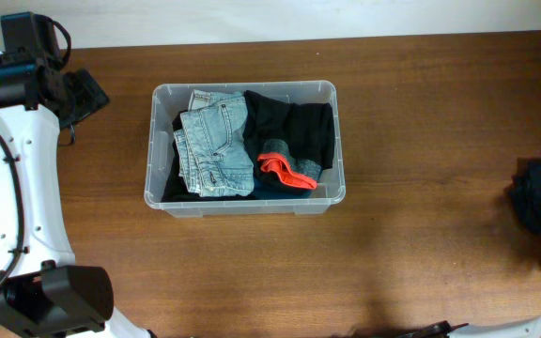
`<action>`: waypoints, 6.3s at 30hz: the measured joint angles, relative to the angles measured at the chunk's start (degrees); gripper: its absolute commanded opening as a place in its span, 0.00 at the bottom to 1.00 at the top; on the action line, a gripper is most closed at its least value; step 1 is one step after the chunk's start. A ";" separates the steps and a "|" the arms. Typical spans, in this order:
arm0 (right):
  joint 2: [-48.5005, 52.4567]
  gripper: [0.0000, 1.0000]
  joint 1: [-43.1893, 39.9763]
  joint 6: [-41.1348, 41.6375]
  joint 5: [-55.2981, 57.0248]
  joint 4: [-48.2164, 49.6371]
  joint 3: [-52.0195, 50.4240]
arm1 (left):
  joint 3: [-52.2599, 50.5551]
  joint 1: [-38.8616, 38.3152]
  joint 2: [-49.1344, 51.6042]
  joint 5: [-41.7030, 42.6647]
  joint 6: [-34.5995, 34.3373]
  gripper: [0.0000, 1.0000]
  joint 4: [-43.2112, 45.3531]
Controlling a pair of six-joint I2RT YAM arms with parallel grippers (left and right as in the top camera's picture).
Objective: Pack container
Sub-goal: 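Lower the right gripper and close it on the dark teal garment, then lift the teal garment with right gripper and carry it over the bin, then lower the teal garment into the bin's right half and release, then press the teal garment down toward the bin's left side with right gripper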
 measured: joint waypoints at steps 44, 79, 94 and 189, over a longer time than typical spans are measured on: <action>8.15 0.24 5.44 5.92 -0.22 7.37 2.99 | 0.00 0.00 0.00 0.00 0.00 0.99 0.00; -10.93 0.04 18.16 17.79 -23.69 4.98 13.81 | 0.00 0.00 0.00 0.02 0.00 0.99 0.00; -22.88 0.04 58.80 23.23 -21.24 4.98 25.29 | 0.00 0.00 0.00 0.00 0.00 0.99 0.00; 0.55 0.04 104.10 -0.22 48.46 -37.11 51.17 | 0.00 0.00 0.00 0.00 0.00 0.99 0.00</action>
